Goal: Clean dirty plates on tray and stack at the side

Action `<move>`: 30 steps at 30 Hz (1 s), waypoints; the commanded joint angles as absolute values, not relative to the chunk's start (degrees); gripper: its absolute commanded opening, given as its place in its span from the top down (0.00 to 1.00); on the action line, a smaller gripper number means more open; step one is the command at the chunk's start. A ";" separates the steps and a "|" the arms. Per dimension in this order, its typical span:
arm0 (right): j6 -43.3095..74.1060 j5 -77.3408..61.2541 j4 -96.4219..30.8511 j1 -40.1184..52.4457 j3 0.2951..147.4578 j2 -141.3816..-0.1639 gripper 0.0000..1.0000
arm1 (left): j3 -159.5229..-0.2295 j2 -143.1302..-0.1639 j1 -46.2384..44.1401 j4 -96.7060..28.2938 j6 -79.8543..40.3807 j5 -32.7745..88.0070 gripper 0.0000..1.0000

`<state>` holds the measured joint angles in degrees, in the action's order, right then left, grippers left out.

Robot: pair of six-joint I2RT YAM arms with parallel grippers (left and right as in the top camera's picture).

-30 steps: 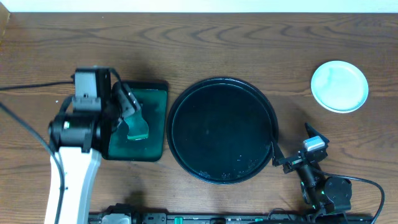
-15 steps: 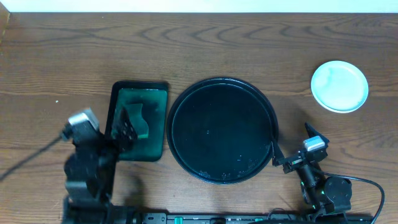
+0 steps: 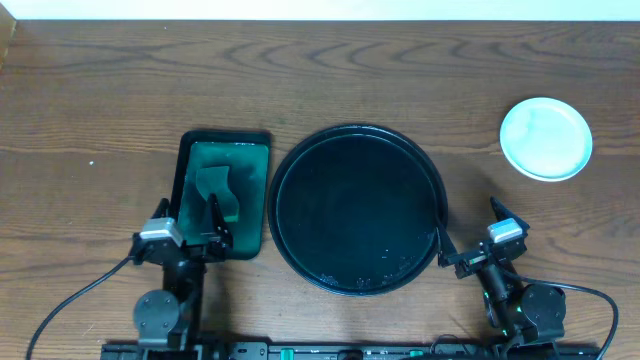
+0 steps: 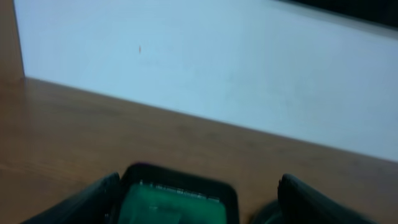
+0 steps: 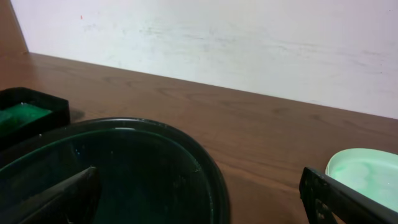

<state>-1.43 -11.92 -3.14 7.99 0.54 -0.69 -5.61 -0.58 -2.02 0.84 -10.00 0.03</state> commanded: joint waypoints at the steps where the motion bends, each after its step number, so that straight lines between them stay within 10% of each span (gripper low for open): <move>1: -0.45 -11.62 -3.16 7.60 0.30 -0.27 0.01 | -0.10 -0.08 -1.85 4.67 -9.17 -0.38 0.20; 30: -0.45 -11.62 -3.16 7.60 0.30 -0.27 0.01 | -0.23 -0.30 -1.83 -4.10 -9.45 -0.62 0.20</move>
